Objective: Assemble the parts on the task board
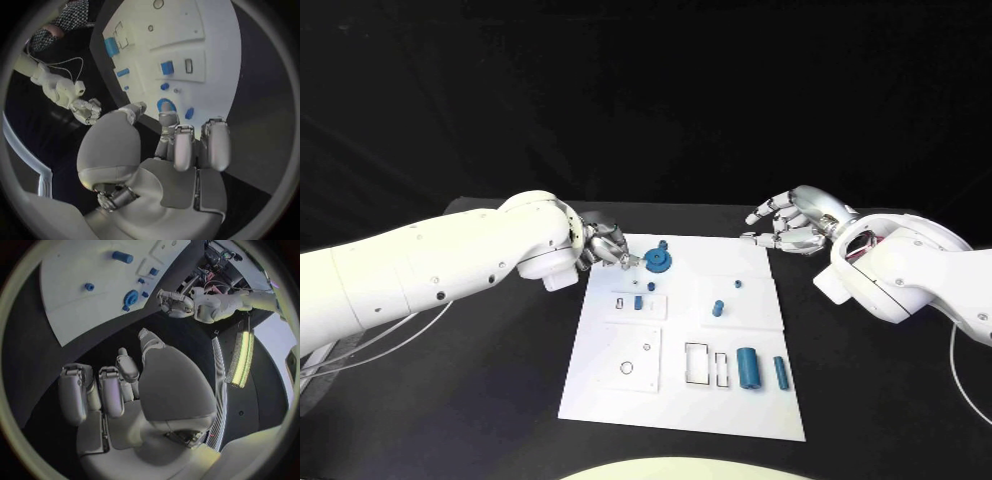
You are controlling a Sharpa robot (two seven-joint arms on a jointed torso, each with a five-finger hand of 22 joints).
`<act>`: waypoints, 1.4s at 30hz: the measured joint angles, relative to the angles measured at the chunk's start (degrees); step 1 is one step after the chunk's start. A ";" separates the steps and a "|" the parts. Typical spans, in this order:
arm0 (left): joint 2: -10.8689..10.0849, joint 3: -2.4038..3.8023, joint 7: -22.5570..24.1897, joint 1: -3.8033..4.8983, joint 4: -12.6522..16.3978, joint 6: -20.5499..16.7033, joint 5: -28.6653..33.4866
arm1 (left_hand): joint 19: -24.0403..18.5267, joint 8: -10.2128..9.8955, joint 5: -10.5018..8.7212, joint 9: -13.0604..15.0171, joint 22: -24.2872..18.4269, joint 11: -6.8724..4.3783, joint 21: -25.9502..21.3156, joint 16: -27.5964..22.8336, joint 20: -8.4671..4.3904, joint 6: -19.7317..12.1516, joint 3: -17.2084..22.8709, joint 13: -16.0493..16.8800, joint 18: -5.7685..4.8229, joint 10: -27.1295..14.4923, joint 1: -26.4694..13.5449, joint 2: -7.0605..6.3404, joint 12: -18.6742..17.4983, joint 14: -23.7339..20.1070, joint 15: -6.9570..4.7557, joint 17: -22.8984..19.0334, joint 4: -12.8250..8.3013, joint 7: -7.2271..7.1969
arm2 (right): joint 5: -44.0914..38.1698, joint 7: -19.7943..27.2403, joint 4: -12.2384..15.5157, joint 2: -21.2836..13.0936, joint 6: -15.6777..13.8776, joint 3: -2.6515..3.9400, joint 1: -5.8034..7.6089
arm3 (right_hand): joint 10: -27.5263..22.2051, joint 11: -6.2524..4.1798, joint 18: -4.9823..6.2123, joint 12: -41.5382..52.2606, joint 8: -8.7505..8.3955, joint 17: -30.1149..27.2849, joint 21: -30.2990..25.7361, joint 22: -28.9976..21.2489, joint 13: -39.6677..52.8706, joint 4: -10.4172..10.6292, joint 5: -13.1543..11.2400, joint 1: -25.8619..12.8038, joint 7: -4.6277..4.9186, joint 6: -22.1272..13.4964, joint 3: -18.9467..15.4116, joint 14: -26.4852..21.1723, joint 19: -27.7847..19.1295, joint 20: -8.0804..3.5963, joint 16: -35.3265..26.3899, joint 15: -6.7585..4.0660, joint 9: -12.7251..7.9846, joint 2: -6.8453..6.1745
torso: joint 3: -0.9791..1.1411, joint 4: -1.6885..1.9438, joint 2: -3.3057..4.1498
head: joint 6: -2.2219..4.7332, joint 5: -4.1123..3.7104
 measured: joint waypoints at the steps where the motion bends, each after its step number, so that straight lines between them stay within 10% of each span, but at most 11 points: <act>1: 0.00 0.09 0.01 0.53 -0.47 0.18 0.30 | -0.13 -0.46 0.00 -0.25 0.00 0.23 0.00 0.00 0.13 -0.22 -0.21 -0.34 0.00 -0.23 0.47 -0.04 -0.19 0.05 0.07 0.00 0.09 0.23 | 0.00 0.00 -0.03 0.00 0.00 0.00 0.00 | 0.00 0.00 0.00 0.00 0.00 0.00 0.00 0.02 0.00 0.00 0.00 0.00 0.00 0.00 0.00 0.00 0.00 0.00 0.00 0.00 0.00 0.00 | 0.03 0.00 0.01 | 0.03 0.00; 6: 1.30 0.32 0.10 2.54 -4.13 1.39 1.15 | -0.81 -2.86 0.00 -1.64 0.00 1.34 -0.56 -0.46 0.81 -1.75 -1.08 -2.44 0.00 -2.15 1.95 0.40 -1.53 -0.03 1.01 0.00 0.18 1.34 | 0.02 0.00 -0.11 0.01 0.00 0.00 -0.01 | 0.00 0.00 0.00 0.00 0.00 0.00 0.00 0.03 0.00 0.00 0.00 0.00 0.00 0.00 0.00 0.00 0.00 0.00 0.00 0.00 0.00 0.00 | 0.05 0.05 0.01 | 0.19 0.02; 13: 5.01 -0.02 0.23 3.16 -10.65 3.16 0.39 | -0.98 -3.34 0.00 -2.12 0.01 1.64 -0.71 -0.63 0.98 -2.03 -1.08 -3.43 0.00 -2.87 2.19 0.65 -2.09 -0.04 1.01 0.00 0.16 1.62 | 0.03 0.01 -0.16 0.05 0.00 0.00 -0.01 | 0.00 0.00 0.00 0.00 0.00 -0.01 0.00 0.02 0.00 0.00 0.00 0.00 0.00 0.00 0.00 0.00 0.00 0.00 0.00 0.00 0.00 0.00 | -0.03 0.01 0.10 | 0.31 0.21; 42: 12.50 -2.02 0.98 1.55 -24.08 8.50 -1.30 | -0.96 -4.12 -1.40 -2.98 -0.33 1.63 -0.71 -0.62 1.41 -1.81 -3.53 -4.37 0.01 -3.68 0.62 1.39 -2.34 -0.05 1.41 0.00 0.25 1.83 | 0.06 0.01 -0.08 0.04 -0.37 0.00 -0.01 | 0.00 0.00 0.00 0.00 0.00 -0.02 0.00 0.00 -0.11 0.00 0.00 -0.23 0.00 0.00 0.00 0.00 0.00 0.00 -0.22 0.00 -0.06 -0.22 | -0.01 -0.14 0.21 | -0.23 0.06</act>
